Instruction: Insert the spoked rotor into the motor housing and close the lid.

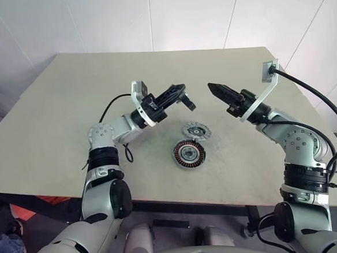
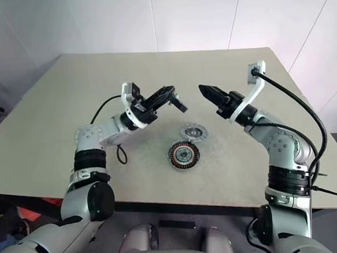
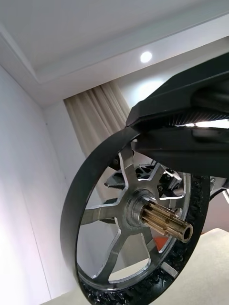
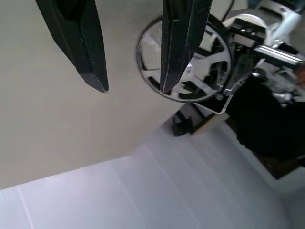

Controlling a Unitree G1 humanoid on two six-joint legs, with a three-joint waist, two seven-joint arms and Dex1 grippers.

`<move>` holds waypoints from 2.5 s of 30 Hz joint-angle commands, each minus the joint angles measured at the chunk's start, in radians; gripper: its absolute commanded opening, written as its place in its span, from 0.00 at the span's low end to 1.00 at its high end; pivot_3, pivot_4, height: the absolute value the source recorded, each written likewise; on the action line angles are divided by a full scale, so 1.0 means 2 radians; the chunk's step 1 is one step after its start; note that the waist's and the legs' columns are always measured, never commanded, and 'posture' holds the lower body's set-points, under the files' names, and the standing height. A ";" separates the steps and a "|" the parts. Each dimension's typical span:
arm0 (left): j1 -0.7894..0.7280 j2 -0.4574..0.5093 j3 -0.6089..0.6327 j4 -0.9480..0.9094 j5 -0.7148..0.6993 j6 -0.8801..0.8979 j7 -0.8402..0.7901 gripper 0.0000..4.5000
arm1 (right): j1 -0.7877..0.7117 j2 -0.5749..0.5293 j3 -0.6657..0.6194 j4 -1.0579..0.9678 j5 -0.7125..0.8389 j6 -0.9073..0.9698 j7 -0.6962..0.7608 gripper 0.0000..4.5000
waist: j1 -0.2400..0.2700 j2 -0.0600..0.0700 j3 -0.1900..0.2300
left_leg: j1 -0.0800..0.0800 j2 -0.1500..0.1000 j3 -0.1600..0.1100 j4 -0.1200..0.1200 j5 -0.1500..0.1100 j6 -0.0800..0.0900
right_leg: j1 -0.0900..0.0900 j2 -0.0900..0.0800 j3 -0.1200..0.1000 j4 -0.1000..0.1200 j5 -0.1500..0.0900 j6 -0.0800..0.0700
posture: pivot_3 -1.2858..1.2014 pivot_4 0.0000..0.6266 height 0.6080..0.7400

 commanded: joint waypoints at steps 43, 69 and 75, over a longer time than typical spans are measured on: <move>-0.015 0.004 -0.065 -0.010 -0.001 -0.044 -0.030 0.00 | 0.012 0.014 0.045 -0.027 0.061 0.020 -0.021 0.00 | 0.002 0.000 0.000 | 0.000 0.000 0.000 -0.001 0.002 -0.003 | 0.000 0.000 0.000 0.000 0.000 0.000 | 0.52 0.00 1.00; -0.009 0.003 -0.076 -0.014 0.010 -0.048 -0.040 0.00 | -0.005 0.033 0.049 -0.013 0.069 0.019 -0.033 0.51 | 0.002 0.000 0.000 | 0.000 0.000 0.000 -0.001 0.002 -0.003 | 0.000 0.000 0.000 0.000 0.000 0.000 | 0.52 0.00 1.00; -0.008 0.002 -0.078 -0.015 0.011 -0.047 -0.040 0.00 | -0.009 0.039 0.050 -0.014 0.071 0.019 -0.037 0.42 | 0.002 0.000 0.000 | 0.000 0.000 0.000 -0.001 0.002 -0.003 | 0.000 0.000 0.000 0.000 0.000 0.000 | 0.52 0.00 1.00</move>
